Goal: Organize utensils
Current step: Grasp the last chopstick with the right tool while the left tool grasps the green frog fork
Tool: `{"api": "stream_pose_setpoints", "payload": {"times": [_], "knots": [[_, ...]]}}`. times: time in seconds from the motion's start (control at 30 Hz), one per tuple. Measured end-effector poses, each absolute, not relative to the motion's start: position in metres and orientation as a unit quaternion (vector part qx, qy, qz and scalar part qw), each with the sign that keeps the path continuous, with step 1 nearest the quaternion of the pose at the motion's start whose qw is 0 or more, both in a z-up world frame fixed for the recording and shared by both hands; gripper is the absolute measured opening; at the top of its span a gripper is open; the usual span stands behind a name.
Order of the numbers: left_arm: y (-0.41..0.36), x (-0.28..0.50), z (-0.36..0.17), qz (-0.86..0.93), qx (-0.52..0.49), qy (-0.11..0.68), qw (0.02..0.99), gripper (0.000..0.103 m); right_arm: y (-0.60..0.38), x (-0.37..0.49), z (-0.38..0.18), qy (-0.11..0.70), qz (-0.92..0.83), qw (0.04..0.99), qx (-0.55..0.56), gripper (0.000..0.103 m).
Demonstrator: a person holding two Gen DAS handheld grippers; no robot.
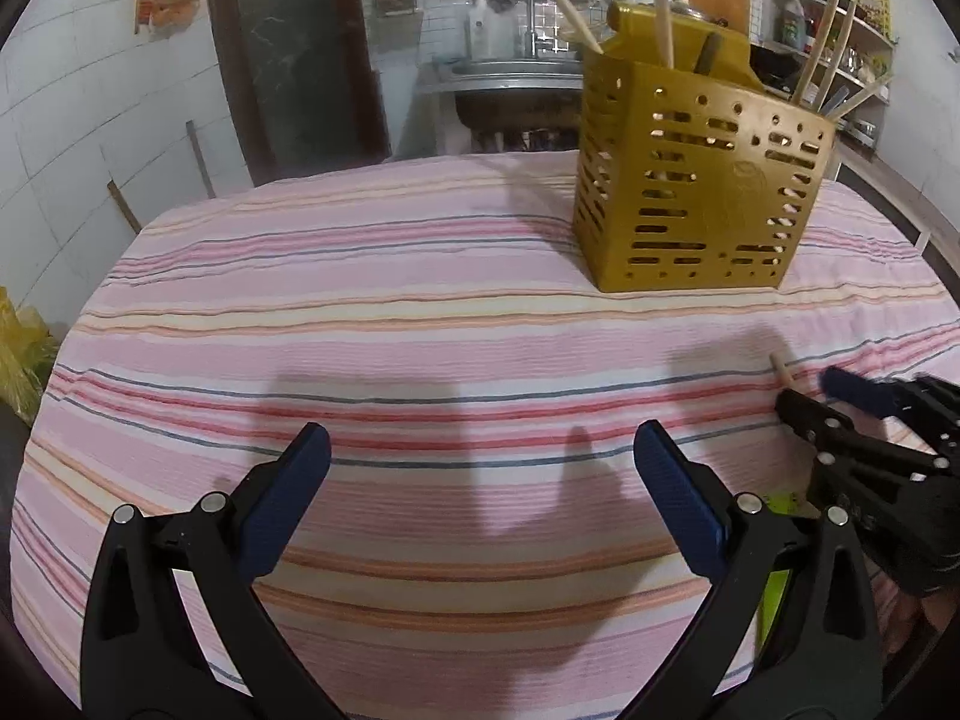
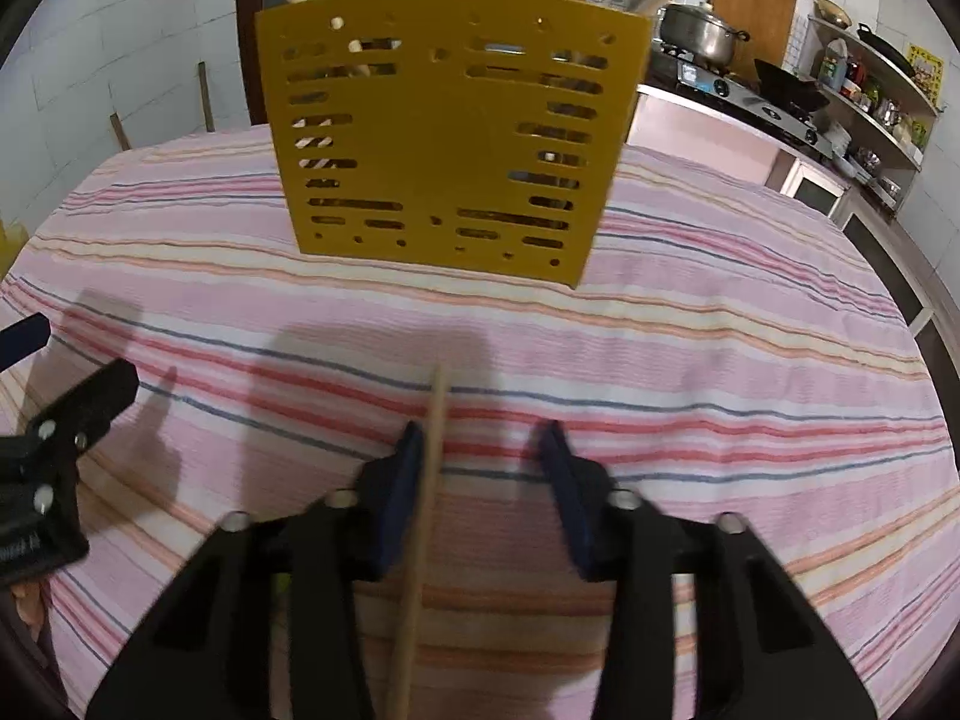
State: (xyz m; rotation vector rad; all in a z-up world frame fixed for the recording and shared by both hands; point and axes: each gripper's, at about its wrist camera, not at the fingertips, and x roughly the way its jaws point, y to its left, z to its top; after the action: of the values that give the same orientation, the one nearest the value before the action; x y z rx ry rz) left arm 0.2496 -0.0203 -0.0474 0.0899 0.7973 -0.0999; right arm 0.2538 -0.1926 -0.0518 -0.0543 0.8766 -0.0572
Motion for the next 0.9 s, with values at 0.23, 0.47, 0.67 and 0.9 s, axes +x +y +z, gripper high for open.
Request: {"api": "stream_pose_setpoints", "payload": {"times": [0.23,0.47,0.67,0.9], "knots": [[-0.027,0.243,-0.038,-0.04,0.035,0.394,0.918,0.098,-0.203,0.24,-0.046,0.42,-0.018,0.907,-0.011,0.007],[-0.06,0.222,-0.039,-0.07,0.044,0.41,0.908,0.098,-0.248,0.218,-0.043,0.416,-0.054,0.908,0.017,0.006],[-0.087,0.204,-0.046,-0.095,0.053,0.428,0.897,0.098,-0.274,0.203,-0.053,0.415,-0.061,0.907,0.041,0.007],[-0.107,0.191,-0.057,-0.111,0.085,0.425,0.894,0.084,-0.276,0.202,-0.057,0.409,-0.057,0.909,0.051,0.007]]}}
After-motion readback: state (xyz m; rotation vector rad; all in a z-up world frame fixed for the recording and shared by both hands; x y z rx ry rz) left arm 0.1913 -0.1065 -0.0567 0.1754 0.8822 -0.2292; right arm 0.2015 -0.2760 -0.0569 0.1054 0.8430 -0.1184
